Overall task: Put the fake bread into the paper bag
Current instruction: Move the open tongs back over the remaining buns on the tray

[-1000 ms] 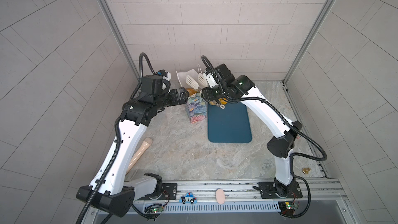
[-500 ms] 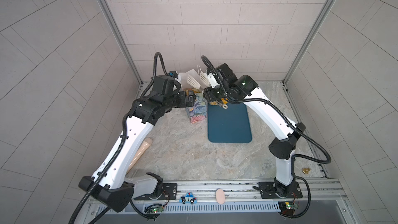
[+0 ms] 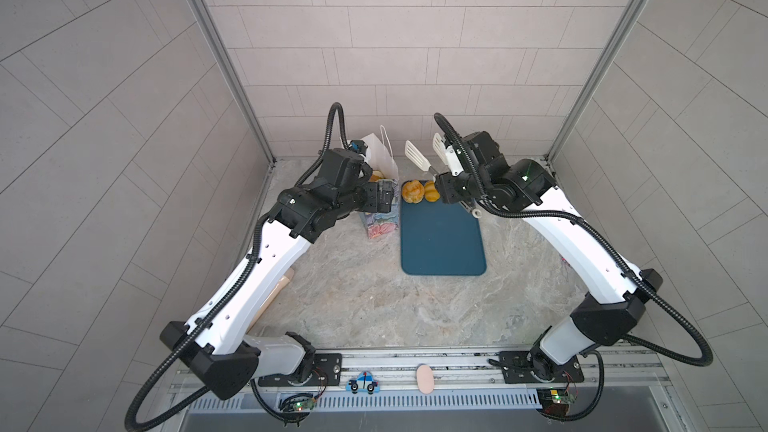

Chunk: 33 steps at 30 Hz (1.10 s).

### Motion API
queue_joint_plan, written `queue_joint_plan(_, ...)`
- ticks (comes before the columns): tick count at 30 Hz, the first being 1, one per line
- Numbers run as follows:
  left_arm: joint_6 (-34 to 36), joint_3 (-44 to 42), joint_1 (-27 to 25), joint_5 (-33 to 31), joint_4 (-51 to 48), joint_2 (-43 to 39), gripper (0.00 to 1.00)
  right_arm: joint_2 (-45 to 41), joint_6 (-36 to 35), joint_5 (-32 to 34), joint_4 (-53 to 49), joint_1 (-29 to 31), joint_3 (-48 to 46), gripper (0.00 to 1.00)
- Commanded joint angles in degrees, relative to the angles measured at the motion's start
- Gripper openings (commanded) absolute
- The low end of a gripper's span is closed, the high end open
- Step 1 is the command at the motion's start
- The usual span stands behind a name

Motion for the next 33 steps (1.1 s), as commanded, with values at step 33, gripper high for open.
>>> queue_joint_plan(33,-5.61,2.63,-14.02,-12.95,6.17,10.16,1.00,1.36,0.08,-1.25,2.11,-14.15,-20.03,0.62)
